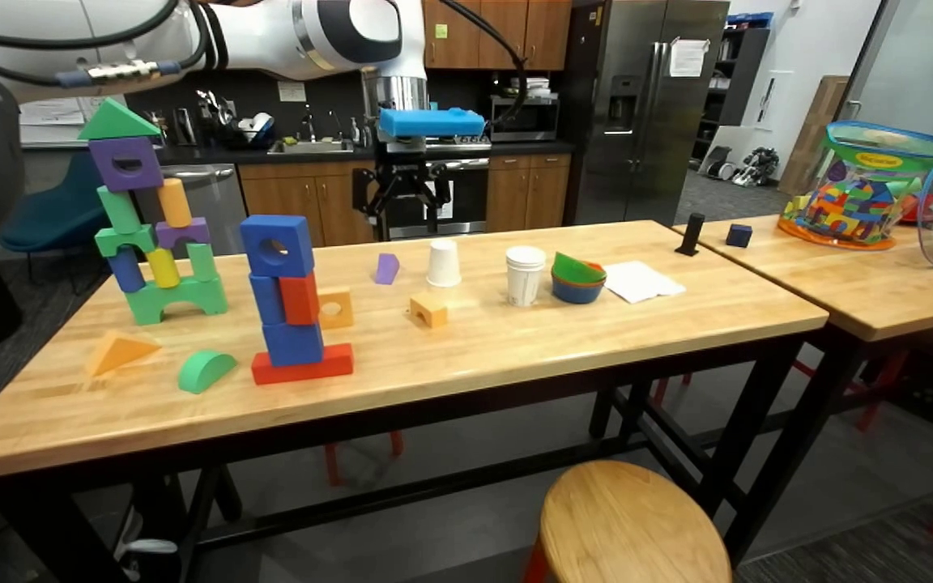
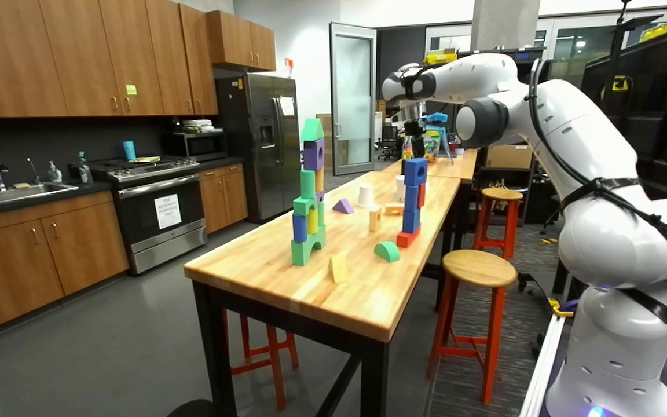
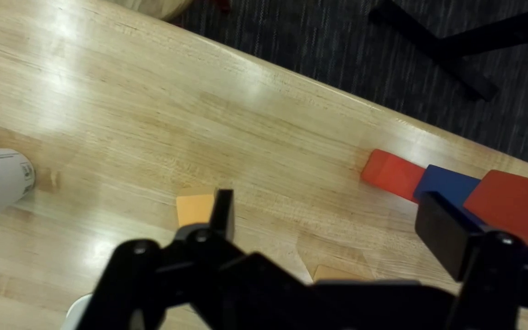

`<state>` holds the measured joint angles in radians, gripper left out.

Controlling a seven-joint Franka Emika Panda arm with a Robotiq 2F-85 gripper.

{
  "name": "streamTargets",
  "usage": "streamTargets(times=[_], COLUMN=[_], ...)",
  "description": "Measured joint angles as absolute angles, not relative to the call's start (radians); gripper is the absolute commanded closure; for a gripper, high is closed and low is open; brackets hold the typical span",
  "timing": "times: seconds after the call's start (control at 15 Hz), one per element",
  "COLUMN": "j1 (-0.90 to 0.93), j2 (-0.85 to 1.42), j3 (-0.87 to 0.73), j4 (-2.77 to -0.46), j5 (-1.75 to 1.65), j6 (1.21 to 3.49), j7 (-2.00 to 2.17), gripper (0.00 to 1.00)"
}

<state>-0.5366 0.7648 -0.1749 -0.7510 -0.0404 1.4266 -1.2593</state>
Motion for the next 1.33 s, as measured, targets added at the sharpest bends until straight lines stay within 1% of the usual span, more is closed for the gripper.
streamTargets(times=[0.73, 1.33], j1=[-0.537, -0.517], j2=[0.803, 0.836], j3=[-0.164, -0.161], j4=[-0.758, -0.696], j5=[0.025, -0.028], j6=[1.422, 1.407], j7=[-1.272, -1.465], gripper=[0.00, 0.00])
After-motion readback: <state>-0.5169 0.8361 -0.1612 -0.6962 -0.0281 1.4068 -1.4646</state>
